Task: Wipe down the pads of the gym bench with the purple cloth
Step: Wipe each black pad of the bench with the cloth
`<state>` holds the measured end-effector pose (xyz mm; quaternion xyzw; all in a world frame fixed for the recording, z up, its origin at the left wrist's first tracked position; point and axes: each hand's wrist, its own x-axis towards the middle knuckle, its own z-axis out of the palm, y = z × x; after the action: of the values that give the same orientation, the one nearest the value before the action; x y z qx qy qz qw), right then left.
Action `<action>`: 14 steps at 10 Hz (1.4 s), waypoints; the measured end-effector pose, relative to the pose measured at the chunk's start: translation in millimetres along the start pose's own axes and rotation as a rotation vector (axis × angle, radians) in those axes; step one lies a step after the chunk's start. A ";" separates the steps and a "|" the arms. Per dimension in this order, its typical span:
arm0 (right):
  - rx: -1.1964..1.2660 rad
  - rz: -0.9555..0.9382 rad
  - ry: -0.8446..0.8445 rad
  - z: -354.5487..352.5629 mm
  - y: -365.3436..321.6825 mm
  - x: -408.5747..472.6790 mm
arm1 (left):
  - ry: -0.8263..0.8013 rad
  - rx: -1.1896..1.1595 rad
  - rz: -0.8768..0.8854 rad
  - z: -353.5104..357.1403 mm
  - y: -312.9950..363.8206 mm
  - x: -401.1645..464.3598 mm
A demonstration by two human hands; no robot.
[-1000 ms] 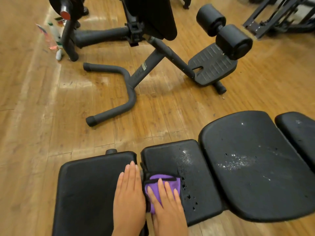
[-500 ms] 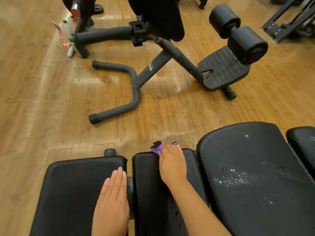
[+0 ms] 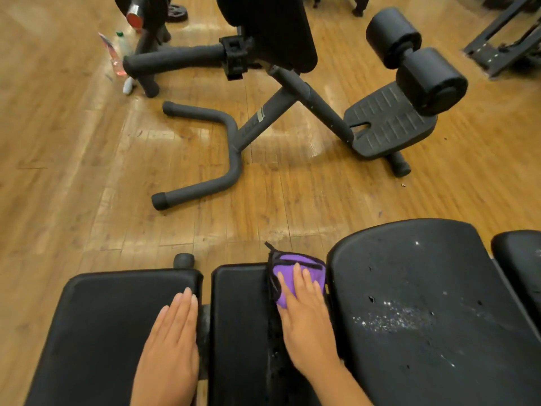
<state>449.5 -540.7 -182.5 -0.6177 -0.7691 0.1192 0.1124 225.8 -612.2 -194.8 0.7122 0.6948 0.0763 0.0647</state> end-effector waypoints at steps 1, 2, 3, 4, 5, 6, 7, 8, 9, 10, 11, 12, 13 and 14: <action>-0.045 -0.135 0.008 13.8 -9.4 -44.2 | 0.000 0.003 0.001 -2.3 2.1 0.2; -0.267 -0.238 0.132 39.0 -11.2 -91.2 | -0.006 -0.006 0.000 -3.1 2.9 -2.1; -0.289 0.125 0.698 91.1 14.3 -107.5 | 0.000 -0.011 -0.003 -6.3 5.6 -1.5; -0.445 0.024 0.531 89.4 5.2 -129.7 | 0.014 -0.020 -0.010 -7.6 6.7 -3.4; -0.150 -0.192 0.297 54.8 -24.7 -131.6 | -0.003 -0.024 -0.014 -7.2 5.3 -5.0; -0.013 -0.178 0.005 30.3 -29.7 -82.7 | -0.017 -0.002 -0.025 -8.2 7.1 -4.8; -0.054 -0.065 -0.103 17.9 -34.8 -34.8 | -0.021 0.020 -0.042 -9.9 10.0 -4.3; -0.073 -0.088 -0.128 9.4 -33.1 3.8 | -0.034 0.068 -0.051 -10.9 11.1 -3.8; -0.046 -0.101 -0.184 2.8 -34.7 17.8 | -0.036 0.080 -0.051 -11.2 10.9 -3.7; -0.029 -0.096 -0.184 2.0 -36.2 -4.6 | -0.039 0.087 -0.044 -11.4 10.9 -4.7; -0.033 -0.082 -0.177 2.7 -34.3 -65.4 | -0.037 0.078 -0.041 -11.4 11.1 -5.2; 0.011 -0.126 -0.208 1.7 -31.4 -137.4 | -0.044 0.081 -0.046 -12.1 11.0 -5.8; 0.027 -0.085 -0.233 0.7 -14.1 -161.6 | -0.049 0.074 -0.045 -12.3 11.9 -5.1; 0.053 0.047 -0.182 -5.7 0.7 -142.6 | -0.053 0.067 -0.045 -12.8 10.9 -5.5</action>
<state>482.2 -679.7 -181.0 -0.6189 -0.7581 0.1977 0.0558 233.8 -618.1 -180.2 0.6999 0.7109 0.0327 0.0611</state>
